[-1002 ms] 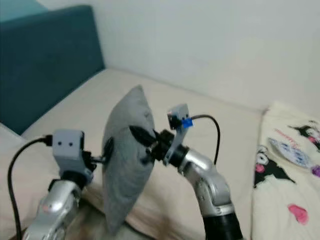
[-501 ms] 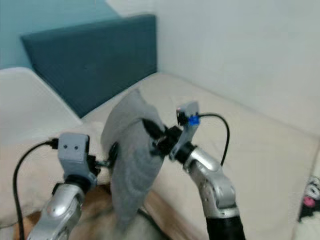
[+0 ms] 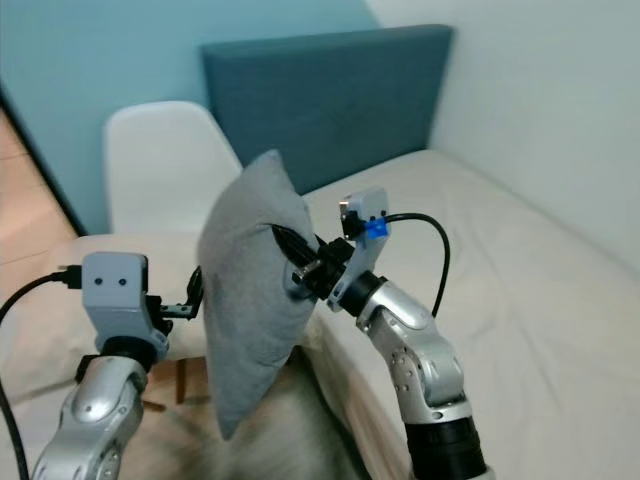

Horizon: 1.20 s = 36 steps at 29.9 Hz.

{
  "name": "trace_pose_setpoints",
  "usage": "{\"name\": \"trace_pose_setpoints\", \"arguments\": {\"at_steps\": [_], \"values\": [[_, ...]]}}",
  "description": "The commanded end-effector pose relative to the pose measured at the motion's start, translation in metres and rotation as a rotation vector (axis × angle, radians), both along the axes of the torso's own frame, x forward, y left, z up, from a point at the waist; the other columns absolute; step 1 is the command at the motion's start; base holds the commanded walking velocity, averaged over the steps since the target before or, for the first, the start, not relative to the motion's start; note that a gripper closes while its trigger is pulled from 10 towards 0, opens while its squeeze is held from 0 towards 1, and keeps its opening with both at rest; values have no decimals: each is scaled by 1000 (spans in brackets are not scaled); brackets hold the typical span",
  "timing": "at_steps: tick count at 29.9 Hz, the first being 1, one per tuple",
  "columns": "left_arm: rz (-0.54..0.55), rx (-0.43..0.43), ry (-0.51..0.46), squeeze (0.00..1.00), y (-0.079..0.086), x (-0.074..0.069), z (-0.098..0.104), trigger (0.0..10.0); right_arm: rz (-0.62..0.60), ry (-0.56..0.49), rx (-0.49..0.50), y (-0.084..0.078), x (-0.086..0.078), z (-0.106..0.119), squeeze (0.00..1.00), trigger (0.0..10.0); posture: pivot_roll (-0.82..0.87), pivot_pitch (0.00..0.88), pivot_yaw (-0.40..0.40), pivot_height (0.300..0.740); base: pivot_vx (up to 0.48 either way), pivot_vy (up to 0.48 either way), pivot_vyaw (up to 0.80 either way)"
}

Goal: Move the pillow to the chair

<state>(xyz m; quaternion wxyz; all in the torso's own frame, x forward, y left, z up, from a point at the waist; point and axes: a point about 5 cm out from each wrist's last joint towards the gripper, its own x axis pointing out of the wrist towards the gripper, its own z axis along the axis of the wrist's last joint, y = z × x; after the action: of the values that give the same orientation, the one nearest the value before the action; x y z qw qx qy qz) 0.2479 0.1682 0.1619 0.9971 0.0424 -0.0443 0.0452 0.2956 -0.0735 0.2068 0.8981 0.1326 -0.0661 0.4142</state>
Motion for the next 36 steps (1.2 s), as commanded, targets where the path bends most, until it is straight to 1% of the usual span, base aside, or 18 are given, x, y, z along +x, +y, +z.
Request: {"name": "trace_pose_setpoints", "arguments": {"at_steps": [1, 5, 7, 10, 16, 22, 28, 29, 33, 36], "values": [[18, 8, 12, 0, 3, 0, -2, 10000, 29, -96, 46, 4, -2, 19, 0, 0, -3, 0, -98, 724, 0, 0, 794], [19, 7, 7, 0, 2, 1, -1, 10000, 36, -99, 48, 5, -2, 21, 0, 0, -3, 0, -98, 724, 0, 0, 794], [37, 12, -16, 0, 4, 6, 5, 10000, 57, -110, 51, 6, -2, 24, 0, 0, -1, 0, -98, 724, 0, 0, 794], [48, 16, -27, 0, 5, 8, 7, 10000, 65, -112, 54, 7, -2, 25, 0, 0, 0, 0, -98, 724, 0, 0, 794], [60, 20, -35, 0, 8, 10, 10, 10000, 88, -109, 59, 11, -4, 24, 0, 0, 1, 0, -97, 724, 0, 0, 794], [54, 20, -35, 0, 5, 10, 10, 10000, 92, -110, 58, 12, -4, 24, 0, 0, 0, 0, -96, 724, 0, 0, 794], [29, 17, -34, 0, 1, 11, 9, 10000, 84, -105, 54, 11, -3, 23, 0, 0, 2, 0, -99, 724, 0, 0, 794], [-9, 24, -32, 0, -4, 11, 8, 10000, 67, -98, 50, 9, -1, 20, 0, 0, 2, 0, -99, 724, 0, 0, 794], [-50, 41, -27, 0, -11, 9, 5, 10000, 42, -83, 47, 6, 2, 16, 0, 0, 3, 0, -100, 724, 0, 0, 794], [-54, 41, -25, 0, -12, 8, 5, 10000, 37, -79, 48, 5, 3, 16, 0, 0, 3, 0, -100, 724, 0, 0, 794]]}}
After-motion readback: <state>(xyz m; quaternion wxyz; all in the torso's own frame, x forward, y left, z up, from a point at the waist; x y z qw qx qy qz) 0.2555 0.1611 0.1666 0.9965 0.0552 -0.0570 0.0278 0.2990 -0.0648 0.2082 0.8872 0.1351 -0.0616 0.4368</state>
